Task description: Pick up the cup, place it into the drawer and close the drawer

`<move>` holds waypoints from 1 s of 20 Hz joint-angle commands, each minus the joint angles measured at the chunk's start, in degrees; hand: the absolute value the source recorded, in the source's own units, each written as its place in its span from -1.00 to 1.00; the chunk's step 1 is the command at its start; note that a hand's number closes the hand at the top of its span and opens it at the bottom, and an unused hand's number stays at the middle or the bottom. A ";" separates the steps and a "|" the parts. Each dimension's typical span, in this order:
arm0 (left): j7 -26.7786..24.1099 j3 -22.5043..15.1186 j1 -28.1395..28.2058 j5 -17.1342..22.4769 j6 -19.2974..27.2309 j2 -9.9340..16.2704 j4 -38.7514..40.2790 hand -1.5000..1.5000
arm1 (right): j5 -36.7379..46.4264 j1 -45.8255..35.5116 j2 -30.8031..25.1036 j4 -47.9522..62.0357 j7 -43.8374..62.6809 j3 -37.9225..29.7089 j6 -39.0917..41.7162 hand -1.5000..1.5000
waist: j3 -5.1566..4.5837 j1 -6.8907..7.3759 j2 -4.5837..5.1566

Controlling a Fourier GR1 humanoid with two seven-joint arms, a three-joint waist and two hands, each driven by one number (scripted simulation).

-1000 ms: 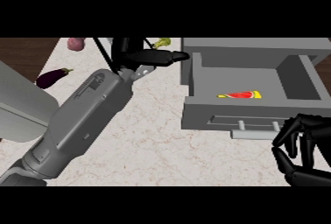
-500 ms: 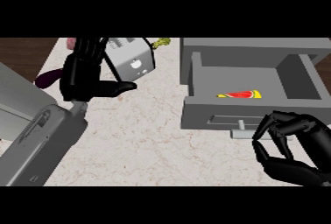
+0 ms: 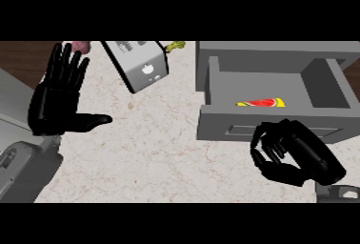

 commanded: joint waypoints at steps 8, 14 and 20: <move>-2.79 6.38 13.35 -1.19 -8.51 2.11 -4.43 -1.00 | 15.81 -11.61 6.58 27.69 -4.72 4.80 -10.01 -1.00 | 0.01 -0.32 0.14; -0.96 12.13 14.46 -1.32 -15.03 1.84 -1.79 -1.00 | 18.20 -16.46 7.38 40.40 -9.31 2.09 -11.65 -1.00 | 0.00 -1.17 0.08; -0.09 15.05 18.64 -0.85 -18.87 2.00 -3.90 -1.00 | 16.33 -27.69 8.08 58.80 -17.12 -4.56 -14.89 -1.00 | 0.02 -0.68 0.18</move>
